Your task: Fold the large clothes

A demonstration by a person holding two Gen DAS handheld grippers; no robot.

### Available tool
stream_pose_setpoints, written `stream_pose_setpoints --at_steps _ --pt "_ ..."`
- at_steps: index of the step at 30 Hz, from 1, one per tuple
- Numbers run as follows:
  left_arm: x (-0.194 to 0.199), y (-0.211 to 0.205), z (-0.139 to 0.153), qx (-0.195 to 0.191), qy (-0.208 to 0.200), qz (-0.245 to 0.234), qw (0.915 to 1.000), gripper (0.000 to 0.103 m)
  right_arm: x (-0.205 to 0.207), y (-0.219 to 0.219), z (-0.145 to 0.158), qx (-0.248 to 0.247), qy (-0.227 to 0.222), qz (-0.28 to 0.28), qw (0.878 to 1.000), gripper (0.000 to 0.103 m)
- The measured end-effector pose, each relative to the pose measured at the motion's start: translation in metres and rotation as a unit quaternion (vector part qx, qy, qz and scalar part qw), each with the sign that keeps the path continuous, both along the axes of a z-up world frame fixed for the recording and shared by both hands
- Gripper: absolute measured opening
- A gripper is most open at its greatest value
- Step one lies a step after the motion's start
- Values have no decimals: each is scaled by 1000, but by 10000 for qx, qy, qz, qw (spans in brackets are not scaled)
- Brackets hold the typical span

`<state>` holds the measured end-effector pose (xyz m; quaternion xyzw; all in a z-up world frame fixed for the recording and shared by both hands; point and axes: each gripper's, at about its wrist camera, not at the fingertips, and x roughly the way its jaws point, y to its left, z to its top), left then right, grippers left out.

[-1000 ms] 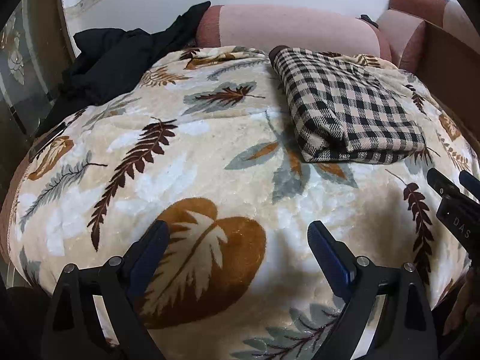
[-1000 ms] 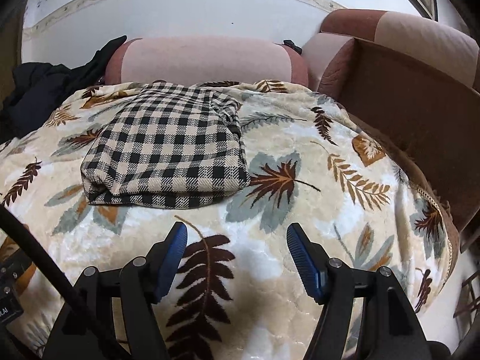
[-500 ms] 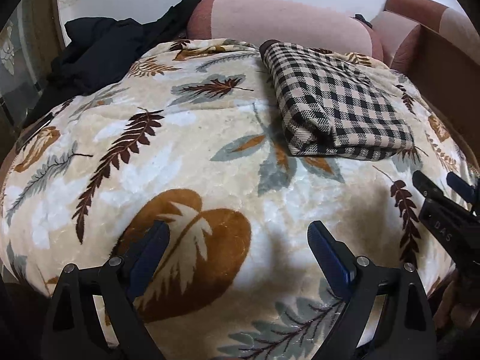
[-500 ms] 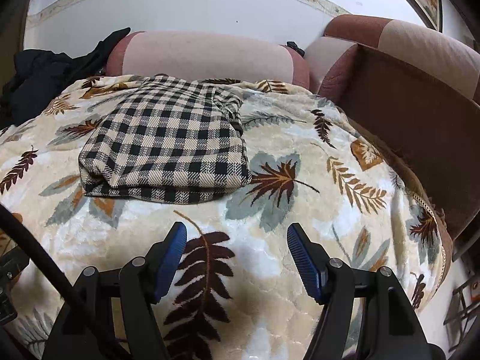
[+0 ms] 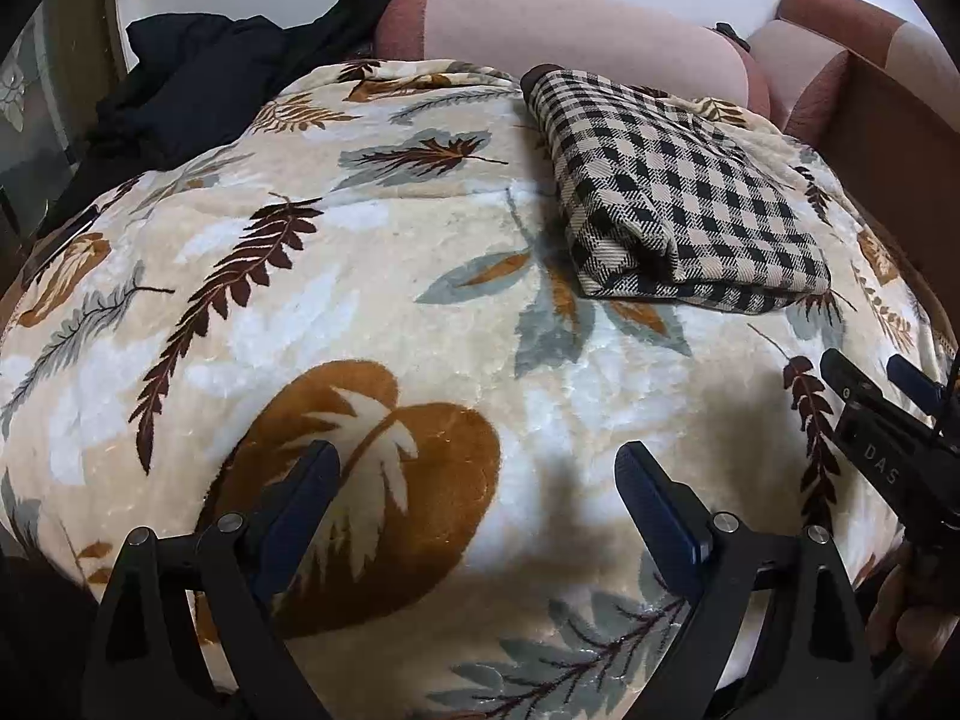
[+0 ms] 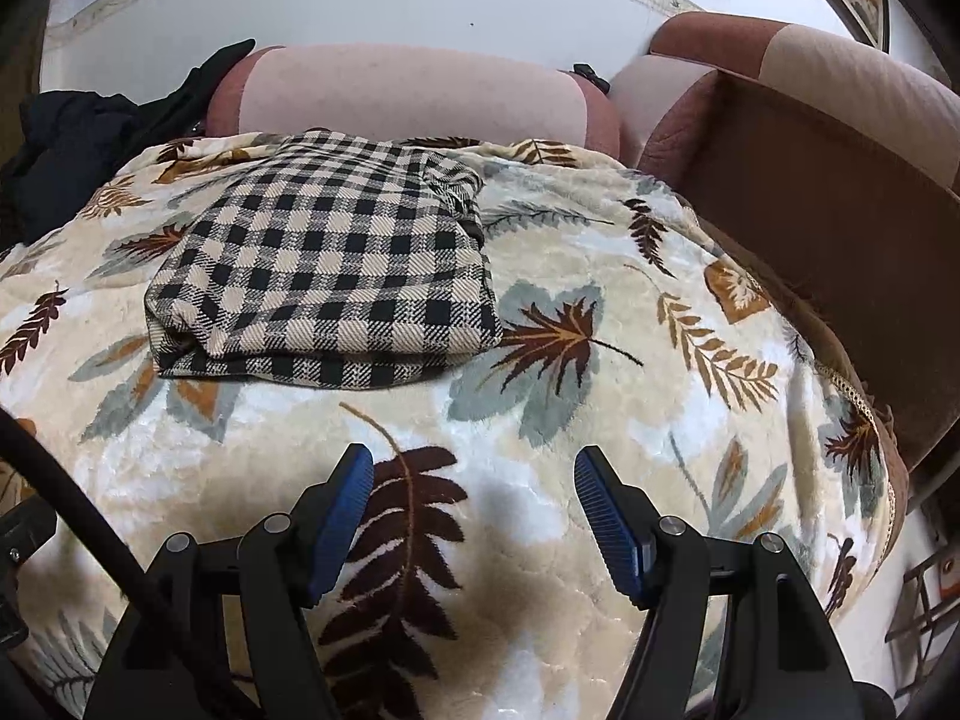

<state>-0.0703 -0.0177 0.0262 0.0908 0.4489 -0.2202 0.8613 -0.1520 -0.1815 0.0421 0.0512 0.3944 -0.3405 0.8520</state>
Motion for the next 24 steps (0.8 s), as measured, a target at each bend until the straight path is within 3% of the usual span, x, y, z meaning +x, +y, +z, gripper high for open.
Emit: stream_pose_setpoints --at_steps 24 --pt "-3 1 2 -225 76 -124 9996 93 -1 2 2 -99 0 25 9999 75"
